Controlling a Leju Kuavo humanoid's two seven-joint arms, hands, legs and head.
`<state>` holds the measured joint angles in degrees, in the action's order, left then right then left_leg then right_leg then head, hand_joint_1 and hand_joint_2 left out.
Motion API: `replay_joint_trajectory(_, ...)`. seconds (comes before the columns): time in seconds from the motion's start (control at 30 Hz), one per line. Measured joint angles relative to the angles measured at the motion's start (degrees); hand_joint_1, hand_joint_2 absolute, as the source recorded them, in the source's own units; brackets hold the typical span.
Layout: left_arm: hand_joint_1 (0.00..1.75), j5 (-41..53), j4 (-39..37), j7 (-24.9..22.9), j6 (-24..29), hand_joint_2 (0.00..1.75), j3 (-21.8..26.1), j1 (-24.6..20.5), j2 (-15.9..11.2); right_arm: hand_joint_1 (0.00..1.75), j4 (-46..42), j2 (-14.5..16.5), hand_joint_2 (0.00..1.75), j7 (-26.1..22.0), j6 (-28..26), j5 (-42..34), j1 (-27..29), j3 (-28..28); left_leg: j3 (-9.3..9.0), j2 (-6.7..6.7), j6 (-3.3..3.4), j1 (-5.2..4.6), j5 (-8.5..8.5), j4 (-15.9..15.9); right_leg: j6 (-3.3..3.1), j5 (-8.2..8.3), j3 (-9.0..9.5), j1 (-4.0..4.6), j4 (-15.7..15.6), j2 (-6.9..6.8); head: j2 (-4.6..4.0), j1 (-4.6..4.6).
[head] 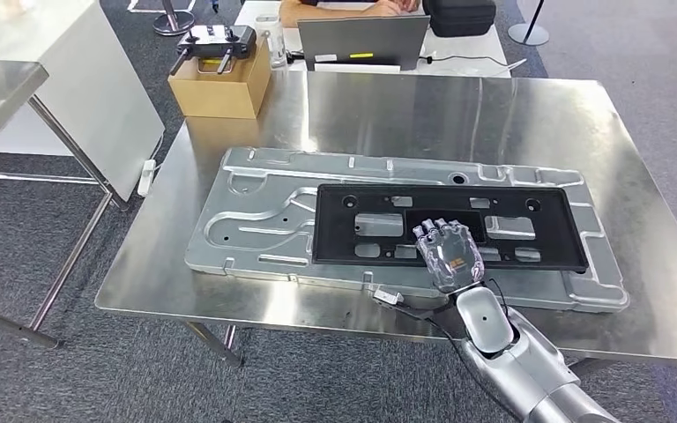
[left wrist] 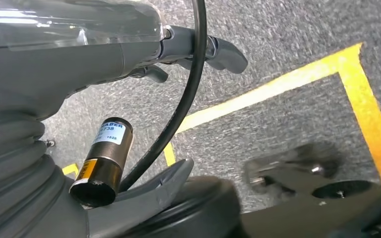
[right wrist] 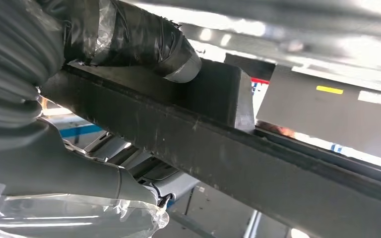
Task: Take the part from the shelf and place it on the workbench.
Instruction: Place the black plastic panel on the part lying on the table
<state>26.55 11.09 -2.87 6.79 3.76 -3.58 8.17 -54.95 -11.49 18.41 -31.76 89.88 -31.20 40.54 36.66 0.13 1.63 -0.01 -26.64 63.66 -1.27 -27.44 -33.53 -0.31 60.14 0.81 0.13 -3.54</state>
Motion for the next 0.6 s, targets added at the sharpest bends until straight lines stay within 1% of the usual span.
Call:
replay_joint_trajectory(0.03,0.0,0.2,0.0,0.4,0.1,1.75,0.0,0.1,-0.1,0.81,0.0,0.0,1.75,0.0,0.0,0.0,0.0,0.0,-0.79,-0.07,0.56,-0.33,1.01,-2.5,0.18,-0.12,0.12,-0.03,-0.1,0.06,0.0,0.02)
replay_joint_trajectory(0.07,0.0,0.3,0.0,0.8,0.2,1.75,0.0,0.2,-0.3,0.41,0.0,0.0,1.75,0.0,-0.1,0.0,0.1,0.0,-1.16,-0.12,0.83,-0.57,1.35,-3.8,0.4,-0.2,0.16,-0.08,-0.2,0.1,0.0,0.02)
replay_joint_trajectory(0.1,0.0,0.4,0.0,1.0,0.1,1.75,0.0,0.2,-0.3,0.0,0.0,0.0,1.75,-0.1,-0.1,0.0,0.2,0.0,-1.3,-0.15,0.35,-0.57,1.31,-4.4,0.52,-0.24,0.18,-0.02,-0.3,0.1,0.0,0.02)
replay_joint_trajectory(0.17,0.0,0.5,0.0,1.5,0.0,1.75,0.0,0.3,-0.4,0.0,0.0,0.0,1.75,-0.4,-0.2,0.0,0.4,-0.1,-1.53,-0.23,-0.63,-0.52,2.05,-5.0,0.64,-0.35,0.3,0.0,-0.4,0.04,0.0,0.03)
replay_joint_trajectory(0.2,0.0,0.6,0.0,1.6,0.0,1.75,0.1,0.3,-0.4,0.0,0.0,0.0,1.75,-0.5,-0.3,0.0,0.4,-0.1,-1.57,-0.27,-1.01,-0.47,2.11,-5.0,0.62,-0.36,0.38,0.02,-0.5,0.01,0.0,0.03)
replay_joint_trajectory(0.37,0.0,0.6,0.0,1.6,0.4,1.75,0.1,0.1,-0.5,0.0,0.0,0.0,1.75,-0.6,-0.3,0.0,0.1,-0.4,-1.63,-0.36,-0.59,-0.52,1.98,-5.0,1.03,-0.22,0.73,-0.03,-1.0,-0.01,0.0,0.03)
replay_joint_trajectory(0.5,0.0,0.5,0.0,1.6,0.5,0.0,0.3,0.1,-0.5,0.0,0.0,0.0,1.75,-0.7,-0.3,0.0,0.1,-0.5,-1.62,-0.36,-0.29,-0.54,2.01,-5.0,1.32,-0.06,0.81,-0.05,-1.2,-0.01,0.0,0.02)
replay_joint_trajectory(0.6,0.0,0.6,0.0,1.5,0.3,0.0,0.4,0.1,-0.5,0.0,0.0,0.1,1.75,-1.1,-0.3,0.0,0.1,-0.6,-1.6,-0.36,-0.17,-0.54,2.06,-5.0,1.47,0.03,0.81,-0.05,-1.2,-0.02,0.0,0.03)
